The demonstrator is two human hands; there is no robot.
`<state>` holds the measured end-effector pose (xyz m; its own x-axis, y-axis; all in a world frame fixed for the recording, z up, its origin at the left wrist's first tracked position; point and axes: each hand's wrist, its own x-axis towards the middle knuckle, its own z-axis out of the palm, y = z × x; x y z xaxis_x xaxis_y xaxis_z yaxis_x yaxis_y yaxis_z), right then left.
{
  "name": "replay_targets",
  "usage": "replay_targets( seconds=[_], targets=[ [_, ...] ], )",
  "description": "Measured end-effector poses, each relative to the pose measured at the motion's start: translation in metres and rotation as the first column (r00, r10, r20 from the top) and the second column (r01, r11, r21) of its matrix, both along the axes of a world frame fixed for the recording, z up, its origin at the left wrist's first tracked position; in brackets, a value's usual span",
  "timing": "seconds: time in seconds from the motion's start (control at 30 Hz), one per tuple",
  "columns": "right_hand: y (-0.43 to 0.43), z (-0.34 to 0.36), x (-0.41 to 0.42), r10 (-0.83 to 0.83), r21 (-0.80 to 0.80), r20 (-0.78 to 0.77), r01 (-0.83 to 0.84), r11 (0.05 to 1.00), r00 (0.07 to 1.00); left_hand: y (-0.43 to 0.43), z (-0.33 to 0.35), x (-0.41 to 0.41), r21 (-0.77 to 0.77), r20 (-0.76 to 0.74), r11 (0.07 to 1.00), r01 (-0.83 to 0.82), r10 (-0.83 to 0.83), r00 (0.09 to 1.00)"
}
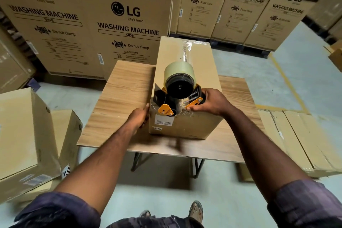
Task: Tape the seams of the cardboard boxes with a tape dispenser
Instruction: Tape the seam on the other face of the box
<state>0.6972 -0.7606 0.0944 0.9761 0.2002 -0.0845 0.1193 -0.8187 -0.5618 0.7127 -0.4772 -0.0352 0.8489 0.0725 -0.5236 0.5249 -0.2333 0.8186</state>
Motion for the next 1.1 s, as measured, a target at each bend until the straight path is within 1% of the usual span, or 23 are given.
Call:
replay_targets(
  seconds=[0.07,0.1,0.13,0.2,0.23,0.3,0.33,0.47,0.5,0.53,0.6,0.63,0.67,0.73,0.83,0.93,1.03,1.1],
  targets=[
    [0.000,-0.001,0.000,-0.003,0.005,0.003,0.003,1.000,1.000,0.008,-0.020,-0.006,0.082,-0.060,0.995,0.057,-0.052,0.997],
    [0.000,-0.001,0.000,-0.004,0.006,0.002,0.004,1.000,1.000,0.011,-0.024,-0.009,0.103,-0.067,0.993,0.056,-0.049,0.997],
    [-0.001,-0.002,0.000,-0.004,0.005,0.001,0.004,1.000,1.000,0.013,-0.024,-0.010,0.088,-0.038,0.996,0.019,-0.015,0.999],
    [-0.001,-0.002,0.001,-0.005,0.008,-0.001,0.005,1.000,1.000,0.010,-0.007,-0.007,-0.051,0.056,0.993,-0.105,0.108,0.993],
    [-0.001,-0.002,0.001,-0.006,0.011,-0.005,0.006,1.000,1.000,0.007,0.004,-0.004,-0.138,0.077,0.981,-0.138,0.150,0.986],
    [-0.001,-0.001,0.002,0.000,0.014,-0.017,0.000,1.000,1.000,-0.003,0.022,-0.001,-0.274,0.073,0.953,-0.130,0.155,0.985],
    [-0.001,0.000,0.002,0.004,0.016,-0.027,-0.003,1.000,1.000,-0.007,0.026,-0.002,-0.289,0.061,0.950,-0.115,0.139,0.988],
    [-0.002,-0.001,0.007,0.005,0.010,-0.068,-0.004,1.000,0.998,-0.008,0.008,-0.012,-0.202,-0.044,0.977,-0.066,0.059,0.997],
    [-0.003,-0.002,0.009,0.011,0.009,-0.076,-0.011,1.000,0.997,-0.004,0.002,-0.013,-0.158,-0.051,0.986,-0.051,0.043,0.998],
    [-0.003,-0.003,0.010,0.015,0.010,-0.087,-0.014,1.000,0.996,0.000,-0.002,-0.012,-0.088,-0.030,0.995,-0.042,0.039,0.999],
    [-0.004,-0.002,0.012,0.021,0.022,-0.107,-0.019,1.000,0.994,0.006,-0.002,-0.007,0.036,0.085,0.993,-0.113,0.110,0.990],
    [-0.004,-0.002,0.012,0.026,0.030,-0.114,-0.022,0.999,0.993,0.006,0.005,-0.004,0.020,0.142,0.985,-0.169,0.164,0.976],
    [-0.004,-0.001,0.013,0.029,0.034,-0.122,-0.025,0.999,0.992,0.004,0.014,-0.002,-0.032,0.190,0.979,-0.204,0.206,0.960],
    [-0.003,0.002,0.013,0.044,0.033,-0.135,-0.040,0.999,0.990,-0.006,0.032,0.001,-0.095,0.276,0.975,-0.203,0.222,0.935],
    [-0.002,0.006,0.015,0.054,0.018,-0.173,-0.051,0.999,0.984,-0.019,0.043,-0.003,-0.002,0.368,0.987,-0.162,0.151,0.917],
    [-0.001,0.005,0.017,0.039,-0.031,-0.199,-0.046,0.998,0.979,-0.023,0.039,-0.009,0.013,0.411,0.981,-0.196,0.173,0.895],
    [-0.002,0.002,0.016,0.035,-0.049,-0.159,-0.043,0.998,0.987,-0.027,0.044,-0.011,0.005,0.418,0.971,-0.240,0.216,0.882],
    [-0.004,0.004,0.013,0.062,-0.045,-0.151,-0.070,0.997,0.987,-0.029,0.048,-0.013,0.005,0.427,0.966,-0.257,0.231,0.874]
  ],
)
